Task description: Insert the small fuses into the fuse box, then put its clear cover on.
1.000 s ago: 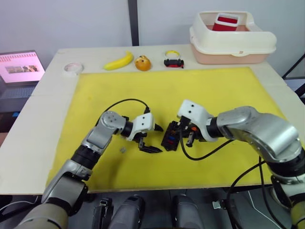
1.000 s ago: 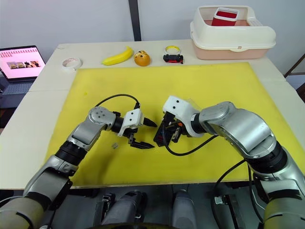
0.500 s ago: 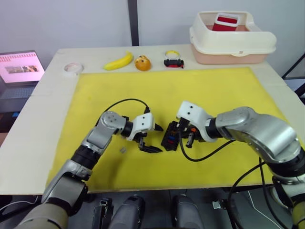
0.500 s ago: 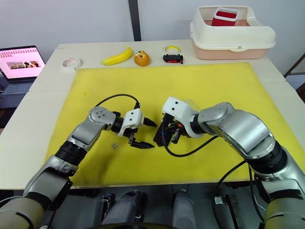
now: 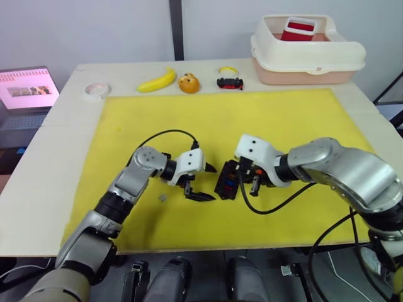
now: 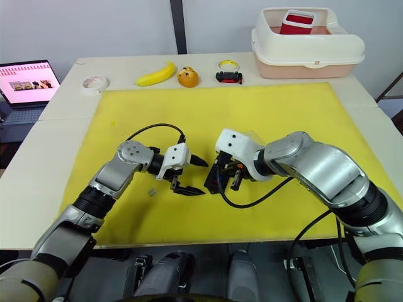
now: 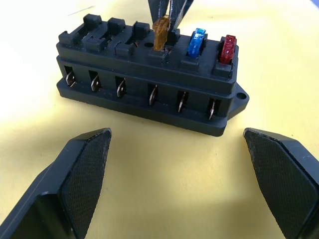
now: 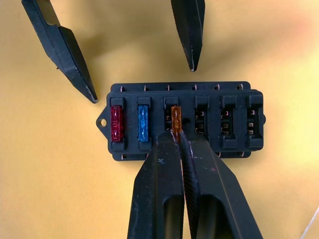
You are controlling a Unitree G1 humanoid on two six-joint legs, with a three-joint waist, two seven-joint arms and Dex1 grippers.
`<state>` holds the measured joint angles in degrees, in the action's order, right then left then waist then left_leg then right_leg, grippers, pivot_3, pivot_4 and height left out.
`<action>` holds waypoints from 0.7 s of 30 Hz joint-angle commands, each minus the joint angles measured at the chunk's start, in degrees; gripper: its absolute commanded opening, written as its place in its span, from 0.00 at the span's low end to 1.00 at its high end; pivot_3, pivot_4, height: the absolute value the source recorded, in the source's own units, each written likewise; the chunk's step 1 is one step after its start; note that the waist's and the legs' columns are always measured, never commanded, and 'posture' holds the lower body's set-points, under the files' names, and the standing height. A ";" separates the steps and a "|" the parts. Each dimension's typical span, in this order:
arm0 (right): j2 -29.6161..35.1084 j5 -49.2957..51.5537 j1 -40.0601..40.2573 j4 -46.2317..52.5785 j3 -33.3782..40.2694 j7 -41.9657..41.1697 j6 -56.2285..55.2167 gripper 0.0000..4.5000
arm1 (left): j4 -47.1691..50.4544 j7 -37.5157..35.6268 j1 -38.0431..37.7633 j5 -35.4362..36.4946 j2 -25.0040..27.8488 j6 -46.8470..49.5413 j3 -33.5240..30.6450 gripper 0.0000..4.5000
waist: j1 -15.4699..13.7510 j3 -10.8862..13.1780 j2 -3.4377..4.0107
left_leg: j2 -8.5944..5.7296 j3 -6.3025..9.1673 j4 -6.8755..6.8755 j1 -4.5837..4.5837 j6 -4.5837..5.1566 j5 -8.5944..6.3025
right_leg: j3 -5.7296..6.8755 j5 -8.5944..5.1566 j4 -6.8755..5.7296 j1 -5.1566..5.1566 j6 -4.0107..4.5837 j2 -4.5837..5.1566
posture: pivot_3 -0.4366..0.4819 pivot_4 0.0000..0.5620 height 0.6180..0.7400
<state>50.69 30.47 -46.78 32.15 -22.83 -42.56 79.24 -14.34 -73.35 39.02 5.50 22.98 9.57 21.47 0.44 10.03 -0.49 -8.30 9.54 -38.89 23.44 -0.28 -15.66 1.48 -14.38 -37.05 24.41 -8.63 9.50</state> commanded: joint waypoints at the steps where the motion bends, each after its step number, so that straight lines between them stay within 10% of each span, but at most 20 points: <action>1: 0.60 0.06 -1.94 0.17 -0.77 -1.25 -0.12 0.01 | 2.60 0.61 -0.18 0.66 -0.30 -0.15 -0.55 1.00 | 0.05 0.00 0.00 | 0.00 0.00 0.00 0.00 0.00 0.00 | 0.00 0.00 0.00 0.00 0.00 0.00 | 0.48 0.27 1.00; 21: 3.27 -5.72 -5.79 -3.32 -10.24 -7.10 -5.55 0.01 | 6.14 2.15 -3.12 0.77 0.71 1.37 -0.84 1.00 | -0.01 0.00 0.00 | 0.00 0.00 0.00 0.00 0.00 0.00 | 0.00 0.00 0.00 0.00 0.00 0.00 | 0.48 0.27 1.00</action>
<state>52.95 25.70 -52.38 28.90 -31.49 -48.94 73.47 -10.01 -71.65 36.03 5.59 23.49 11.00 21.51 0.43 10.02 -0.49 -8.29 9.54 -38.89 23.44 -0.28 -15.66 1.48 -14.38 -37.04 24.40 -8.63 9.50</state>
